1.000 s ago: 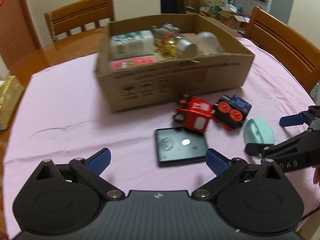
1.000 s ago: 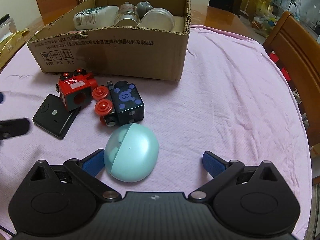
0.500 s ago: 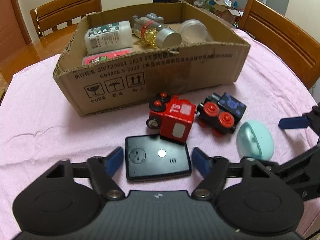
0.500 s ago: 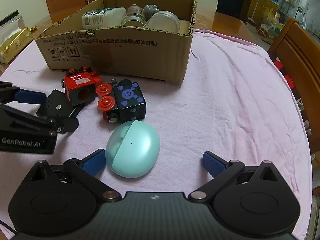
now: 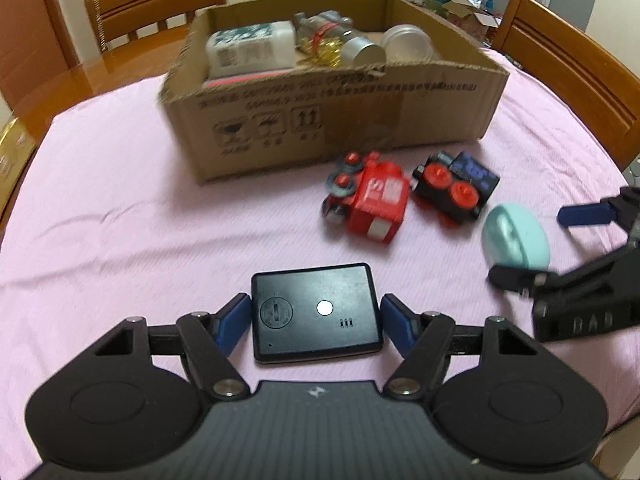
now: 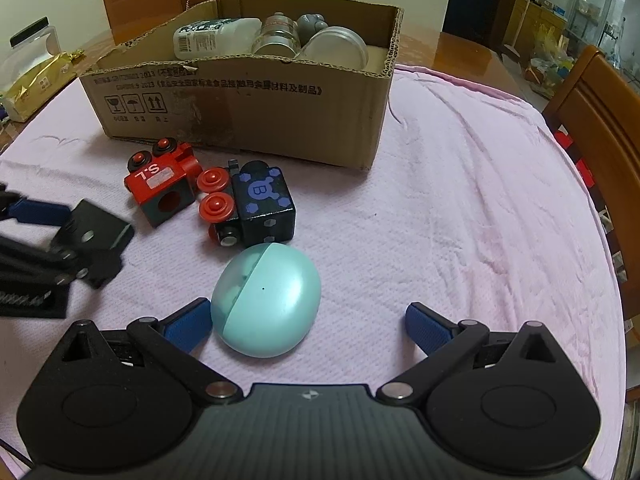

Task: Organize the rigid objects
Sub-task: 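Grasp the black remote with the left gripper while the right gripper grasps the mint-green case, then carry the black remote and mint-green case into the box and release both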

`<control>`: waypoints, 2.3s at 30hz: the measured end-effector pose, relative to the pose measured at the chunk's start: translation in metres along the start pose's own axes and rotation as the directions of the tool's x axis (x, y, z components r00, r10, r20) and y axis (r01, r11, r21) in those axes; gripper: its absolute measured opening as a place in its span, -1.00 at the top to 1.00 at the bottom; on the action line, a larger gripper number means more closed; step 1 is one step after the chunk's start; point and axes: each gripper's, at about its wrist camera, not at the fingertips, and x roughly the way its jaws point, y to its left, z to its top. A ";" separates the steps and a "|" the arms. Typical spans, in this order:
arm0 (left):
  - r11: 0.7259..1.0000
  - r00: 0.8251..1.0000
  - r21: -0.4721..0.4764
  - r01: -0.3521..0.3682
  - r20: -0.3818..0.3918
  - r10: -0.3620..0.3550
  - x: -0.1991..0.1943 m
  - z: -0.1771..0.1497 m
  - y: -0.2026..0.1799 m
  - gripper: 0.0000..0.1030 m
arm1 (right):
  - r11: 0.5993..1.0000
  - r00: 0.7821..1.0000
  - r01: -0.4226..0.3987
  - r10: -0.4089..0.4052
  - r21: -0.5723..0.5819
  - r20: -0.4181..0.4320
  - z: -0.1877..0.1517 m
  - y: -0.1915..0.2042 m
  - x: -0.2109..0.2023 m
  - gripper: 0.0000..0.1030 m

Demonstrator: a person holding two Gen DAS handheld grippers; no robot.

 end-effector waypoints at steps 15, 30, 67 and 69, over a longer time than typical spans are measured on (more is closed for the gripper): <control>0.997 0.999 -0.062 -0.043 -0.016 0.042 -0.015 -0.020 0.026 -0.38 | 0.990 0.996 -0.081 0.085 -0.115 0.032 0.005 0.042 -0.003 -0.61; 0.996 0.999 -0.078 -0.048 -0.026 0.046 -0.011 -0.016 0.023 -0.39 | 0.994 0.998 -0.056 0.059 -0.095 0.029 0.005 0.036 -0.009 -0.13; 0.991 0.984 0.113 0.075 0.151 -0.092 -0.044 0.142 -0.008 -0.34 | 0.945 0.986 -0.133 0.157 -0.297 0.059 0.090 -0.023 -0.091 -0.13; 0.993 0.984 0.100 0.069 0.158 -0.084 -0.035 0.148 -0.011 -0.34 | 0.945 0.984 -0.137 0.163 -0.298 0.066 0.098 -0.025 -0.091 -0.13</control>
